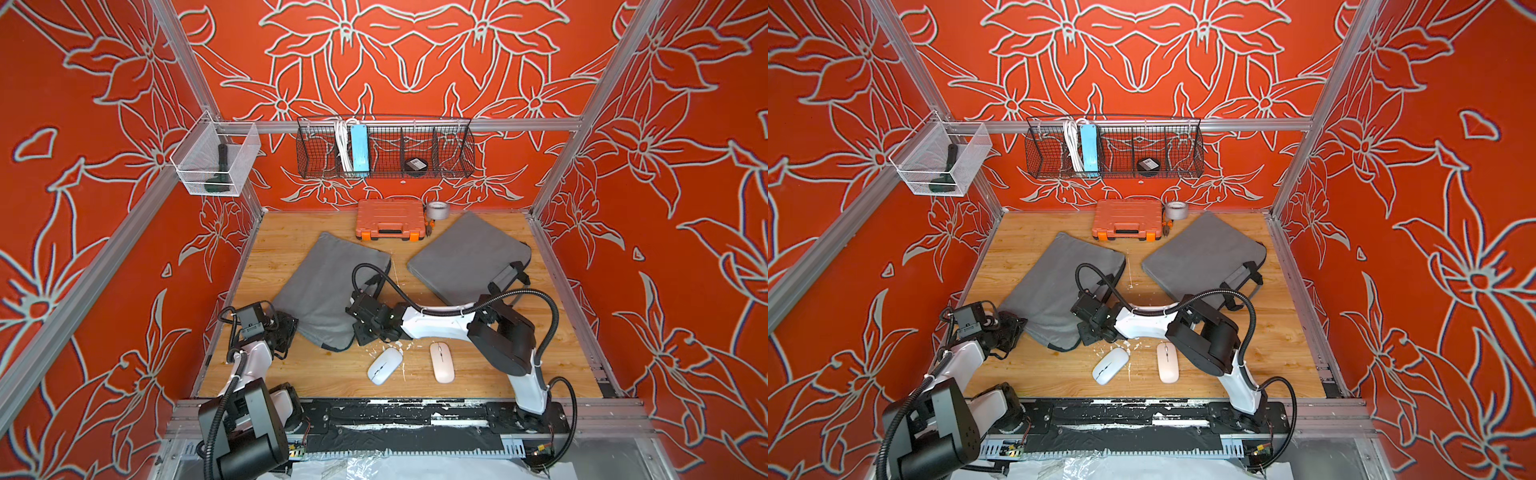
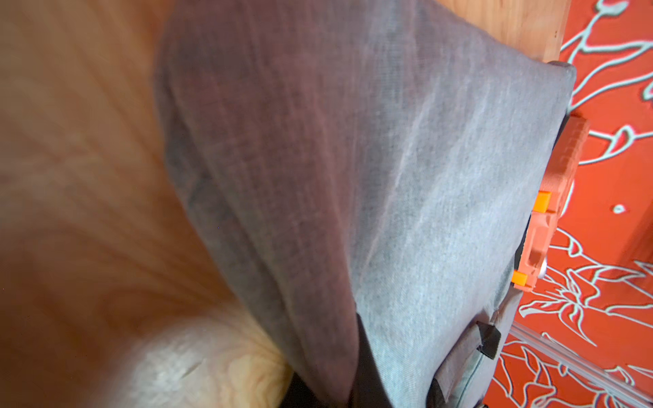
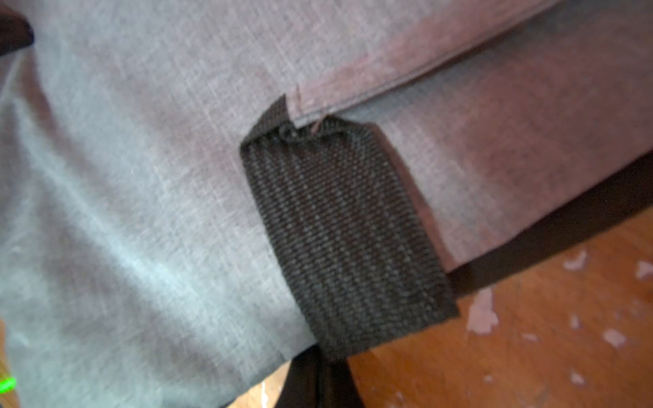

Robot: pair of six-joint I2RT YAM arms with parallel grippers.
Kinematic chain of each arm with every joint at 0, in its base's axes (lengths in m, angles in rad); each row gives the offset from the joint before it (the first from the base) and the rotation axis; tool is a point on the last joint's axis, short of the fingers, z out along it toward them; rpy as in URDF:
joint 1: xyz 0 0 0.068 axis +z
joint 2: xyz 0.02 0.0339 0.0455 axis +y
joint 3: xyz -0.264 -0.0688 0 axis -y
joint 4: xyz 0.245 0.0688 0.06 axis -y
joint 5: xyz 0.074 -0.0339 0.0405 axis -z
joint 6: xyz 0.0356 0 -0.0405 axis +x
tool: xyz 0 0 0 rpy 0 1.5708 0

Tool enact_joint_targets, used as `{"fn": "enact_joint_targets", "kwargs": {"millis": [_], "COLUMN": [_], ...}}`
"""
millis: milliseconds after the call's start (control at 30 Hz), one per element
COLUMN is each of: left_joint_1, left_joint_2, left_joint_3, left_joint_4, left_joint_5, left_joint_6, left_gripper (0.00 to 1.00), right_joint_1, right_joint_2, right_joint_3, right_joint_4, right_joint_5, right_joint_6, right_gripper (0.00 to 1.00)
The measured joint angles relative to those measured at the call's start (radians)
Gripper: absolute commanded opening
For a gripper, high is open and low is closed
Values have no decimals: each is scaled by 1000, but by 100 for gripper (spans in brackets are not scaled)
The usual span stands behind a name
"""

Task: Put the mouse into the laptop bag
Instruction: Unzip the zipper on the zippered laptop bag.

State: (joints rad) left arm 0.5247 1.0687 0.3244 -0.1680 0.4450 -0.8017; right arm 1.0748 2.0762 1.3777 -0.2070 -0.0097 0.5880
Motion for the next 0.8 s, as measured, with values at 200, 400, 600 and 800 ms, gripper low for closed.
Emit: {"fn": "enact_joint_targets", "kwargs": {"millis": [200, 400, 600, 800], "left_joint_1": [20, -4, -245, -386], "left_joint_2": [-180, -370, -286, -169], "left_joint_3": [-43, -97, -97, -139], "left_joint_4": [-92, -247, -128, 77], "left_joint_5": [-37, 43, 134, 120], "left_joint_6": [-19, -31, -115, -248], "left_gripper": [22, 89, 95, 35], "right_joint_1": [-45, -108, -137, -132], "right_joint_2": [94, 203, 253, 227], "right_joint_3": [172, 367, 460, 408], "right_joint_4": [-106, -204, -261, -220], "right_joint_5": [-33, -32, -27, -28], "right_joint_6": [-11, -37, -65, -93], "right_gripper": [0, 0, 0, 0]}}
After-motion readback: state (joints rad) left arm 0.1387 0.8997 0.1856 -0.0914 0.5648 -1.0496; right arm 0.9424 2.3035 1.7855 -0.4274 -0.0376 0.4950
